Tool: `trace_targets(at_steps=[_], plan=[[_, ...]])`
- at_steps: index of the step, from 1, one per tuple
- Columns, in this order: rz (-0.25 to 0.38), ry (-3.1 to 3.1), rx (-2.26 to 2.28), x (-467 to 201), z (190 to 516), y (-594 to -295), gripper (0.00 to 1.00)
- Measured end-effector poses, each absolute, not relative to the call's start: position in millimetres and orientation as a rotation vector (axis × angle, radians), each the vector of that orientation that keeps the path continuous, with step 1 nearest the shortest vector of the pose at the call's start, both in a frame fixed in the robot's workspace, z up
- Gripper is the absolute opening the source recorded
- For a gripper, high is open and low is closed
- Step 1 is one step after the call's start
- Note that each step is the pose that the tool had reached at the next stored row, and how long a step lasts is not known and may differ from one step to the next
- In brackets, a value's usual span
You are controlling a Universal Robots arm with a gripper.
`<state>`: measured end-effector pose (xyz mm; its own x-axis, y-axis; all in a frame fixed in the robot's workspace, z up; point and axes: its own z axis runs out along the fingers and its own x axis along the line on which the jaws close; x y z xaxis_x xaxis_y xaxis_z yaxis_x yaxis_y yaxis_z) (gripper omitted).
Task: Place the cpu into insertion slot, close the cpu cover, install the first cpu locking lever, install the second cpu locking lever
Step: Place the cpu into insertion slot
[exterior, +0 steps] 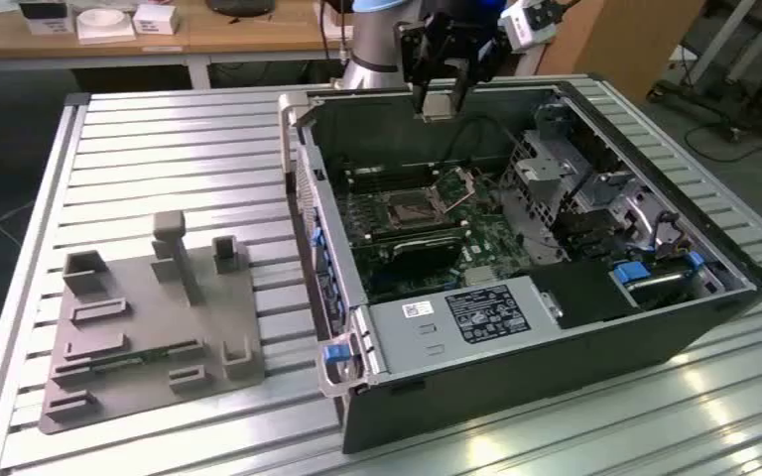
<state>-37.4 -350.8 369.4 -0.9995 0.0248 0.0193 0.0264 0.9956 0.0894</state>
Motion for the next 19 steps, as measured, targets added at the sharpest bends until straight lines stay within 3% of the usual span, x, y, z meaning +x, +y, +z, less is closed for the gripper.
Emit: trace_targets(at_steps=[19], plan=[[-0.141,-3.120,-0.128,-37.4,368.1,-350.8,0.54]])
